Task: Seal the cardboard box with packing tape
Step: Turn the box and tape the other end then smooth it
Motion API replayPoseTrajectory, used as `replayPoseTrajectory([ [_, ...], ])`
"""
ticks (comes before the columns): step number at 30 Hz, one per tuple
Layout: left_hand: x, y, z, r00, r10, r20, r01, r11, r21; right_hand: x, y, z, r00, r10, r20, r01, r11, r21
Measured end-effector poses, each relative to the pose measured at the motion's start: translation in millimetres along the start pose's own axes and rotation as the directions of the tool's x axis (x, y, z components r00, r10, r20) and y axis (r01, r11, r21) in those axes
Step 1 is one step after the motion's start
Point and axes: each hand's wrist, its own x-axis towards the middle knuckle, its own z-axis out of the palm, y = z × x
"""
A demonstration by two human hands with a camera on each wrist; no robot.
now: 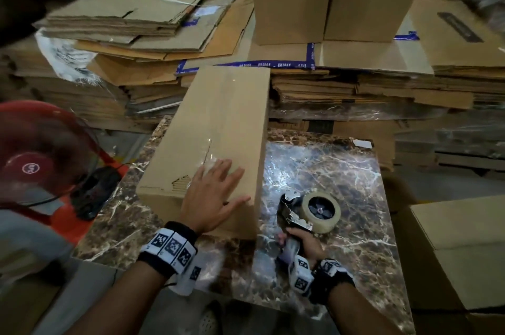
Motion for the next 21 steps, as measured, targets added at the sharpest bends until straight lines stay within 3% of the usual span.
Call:
replayPoseTrajectory([
  [3,0.1,-13.9,0.9,0.999,-0.007,-0.033,0.005,0.999,-0.041,-0.2,-19.2,9.0,0.998,0.069,0.008,-0.070,0.997,0.037],
  [6,3.1,-24.9,1.5,0.998,0.002,-0.069,-0.006,0.999,-0.054,-1.4,-34.0,12.5,0.995,0.072,0.071,-0.068,0.996,-0.058],
  [10,9.8,-29.8,0.1,0.992,-0.015,-0.122,-0.001,0.992,-0.130,-37.2,-65.0,32.3,0.985,-0.114,0.132,0.146,0.953,-0.266],
  [13,16.4,-33.2,-2.3,0.979,-0.123,-0.163,0.054,0.927,-0.372,-73.7,-99.3,57.5,0.907,-0.375,0.191,0.421,0.813,-0.403],
  [14,19.0,-35.3,-3.4,0.971,-0.182,-0.154,0.073,0.842,-0.535,-83.8,-110.2,65.1,0.874,-0.426,0.235,0.487,0.764,-0.424],
  [15,21.0,-35.6,-8.5,0.958,-0.257,-0.127,0.095,0.702,-0.706,-93.3,-119.5,73.4,0.847,-0.454,0.277,0.532,0.719,-0.447],
  [17,24.7,-35.7,-23.5,0.915,-0.401,-0.028,0.123,0.347,-0.930,-109.3,-132.2,91.2,0.823,-0.460,0.333,0.568,0.653,-0.501],
  [19,26.8,-35.8,-39.3,0.878,-0.472,0.085,0.139,0.081,-0.987,-120.6,-138.5,108.0,0.823,-0.434,0.367,0.568,0.606,-0.557],
  [21,27.6,-31.6,-52.9,0.894,-0.374,0.248,0.180,-0.206,-0.962,-130.9,-139.5,124.8,0.828,-0.386,0.407,0.561,0.567,-0.603],
])
